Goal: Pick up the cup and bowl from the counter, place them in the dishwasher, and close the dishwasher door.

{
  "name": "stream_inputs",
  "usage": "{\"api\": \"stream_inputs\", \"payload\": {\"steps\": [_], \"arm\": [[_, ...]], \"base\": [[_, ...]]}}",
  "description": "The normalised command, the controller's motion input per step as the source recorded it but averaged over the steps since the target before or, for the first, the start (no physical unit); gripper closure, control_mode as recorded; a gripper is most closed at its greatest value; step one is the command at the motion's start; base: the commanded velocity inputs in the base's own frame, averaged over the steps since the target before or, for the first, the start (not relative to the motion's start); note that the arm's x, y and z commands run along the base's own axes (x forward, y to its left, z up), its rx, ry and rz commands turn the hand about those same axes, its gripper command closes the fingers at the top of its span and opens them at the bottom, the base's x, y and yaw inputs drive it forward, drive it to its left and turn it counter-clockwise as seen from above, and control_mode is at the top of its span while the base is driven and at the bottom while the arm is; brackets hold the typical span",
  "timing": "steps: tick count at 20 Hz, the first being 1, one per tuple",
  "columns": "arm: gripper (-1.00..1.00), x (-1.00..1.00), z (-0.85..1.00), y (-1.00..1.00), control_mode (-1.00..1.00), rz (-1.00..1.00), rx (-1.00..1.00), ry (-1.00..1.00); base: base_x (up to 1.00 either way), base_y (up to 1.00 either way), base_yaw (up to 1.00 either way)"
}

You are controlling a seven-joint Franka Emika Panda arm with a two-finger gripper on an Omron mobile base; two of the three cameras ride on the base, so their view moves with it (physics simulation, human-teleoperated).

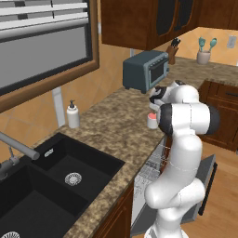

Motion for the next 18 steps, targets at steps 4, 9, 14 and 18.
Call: {"api": "stream_inputs", "payload": {"steps": [4, 9, 14, 18], "arm": [[-1.0, 0.16, -0.24, 0.0, -1.0, 0.0, 0.02, 0.07], [-1.0, 0.19, -0.16, 0.0, -1.0, 0.0, 0.01, 0.03], [-1.0, 0.22, 0.0, -0.07, -1.0, 0.0, 0.0, 0.0], [-1.0, 0.08, -0.22, -0.01, -1.0, 0.0, 0.02, 0.04]], "base": [[0.0, 0.0, 0.0], [0.0, 0.0, 0.0], [0.0, 0.0, 0.0], [0.0, 0.0, 0.0]]}}
